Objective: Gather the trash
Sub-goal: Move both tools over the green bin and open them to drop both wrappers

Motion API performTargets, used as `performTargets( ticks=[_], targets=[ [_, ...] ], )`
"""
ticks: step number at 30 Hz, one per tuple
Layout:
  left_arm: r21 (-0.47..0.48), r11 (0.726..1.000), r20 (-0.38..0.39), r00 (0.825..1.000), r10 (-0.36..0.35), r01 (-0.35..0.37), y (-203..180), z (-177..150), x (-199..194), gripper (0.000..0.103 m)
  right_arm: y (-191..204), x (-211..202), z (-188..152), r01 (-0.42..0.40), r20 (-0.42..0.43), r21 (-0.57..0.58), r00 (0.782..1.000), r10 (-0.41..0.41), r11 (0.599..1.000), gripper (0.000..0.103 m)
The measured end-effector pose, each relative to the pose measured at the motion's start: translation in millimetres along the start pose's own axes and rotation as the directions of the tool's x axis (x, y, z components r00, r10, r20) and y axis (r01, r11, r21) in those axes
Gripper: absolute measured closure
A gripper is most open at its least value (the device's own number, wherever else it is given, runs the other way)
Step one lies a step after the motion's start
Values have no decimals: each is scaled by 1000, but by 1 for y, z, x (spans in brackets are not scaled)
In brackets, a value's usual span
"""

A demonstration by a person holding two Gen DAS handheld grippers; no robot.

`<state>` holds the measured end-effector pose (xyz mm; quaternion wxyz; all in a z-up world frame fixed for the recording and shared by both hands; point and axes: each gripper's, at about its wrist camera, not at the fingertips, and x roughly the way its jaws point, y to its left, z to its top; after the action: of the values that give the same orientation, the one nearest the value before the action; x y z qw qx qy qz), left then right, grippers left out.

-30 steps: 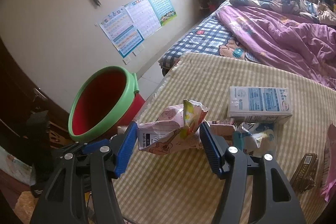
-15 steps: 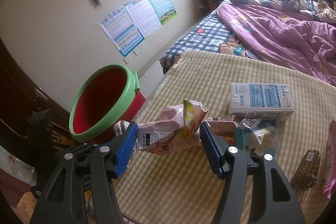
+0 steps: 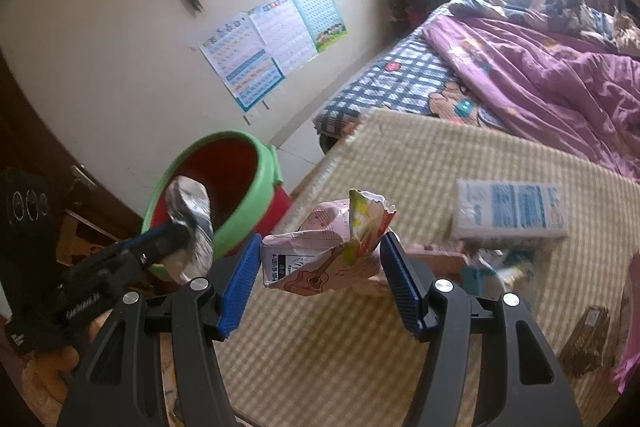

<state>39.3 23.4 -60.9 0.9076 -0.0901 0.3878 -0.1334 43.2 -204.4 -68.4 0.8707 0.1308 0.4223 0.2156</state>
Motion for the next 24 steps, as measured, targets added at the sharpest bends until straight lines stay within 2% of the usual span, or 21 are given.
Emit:
performTargets(
  ticks=[7,12,19,20,21,22,24],
  targets=[
    [-60,989,28,991,134,-133,36,8,-1,78,41,15,31,-78,27,-75,996,80,994,43],
    [-97,973,13,977,213,-211,58,8,8,78,77,42,47,-140,5,-138,990,142,980,43],
    [-159,949,-28,962,270,-271,83,0,12,78,101,74,58,-196,-40,-147,981,192,970,42],
    [-169,944,-26,958,284,-284,87,-2,11,75,103,78,60,-207,-47,-139,978,202,968,42],
    [-184,937,-26,954,298,-298,91,-2,10,63,103,82,62,-217,-55,-128,976,212,968,42],
    [-195,935,-22,954,299,-297,92,-3,9,58,102,85,63,-227,-64,-118,973,221,967,42],
    [-210,931,-17,953,302,-298,94,-4,7,54,101,87,63,-241,-67,-104,970,235,965,39]
  ],
)
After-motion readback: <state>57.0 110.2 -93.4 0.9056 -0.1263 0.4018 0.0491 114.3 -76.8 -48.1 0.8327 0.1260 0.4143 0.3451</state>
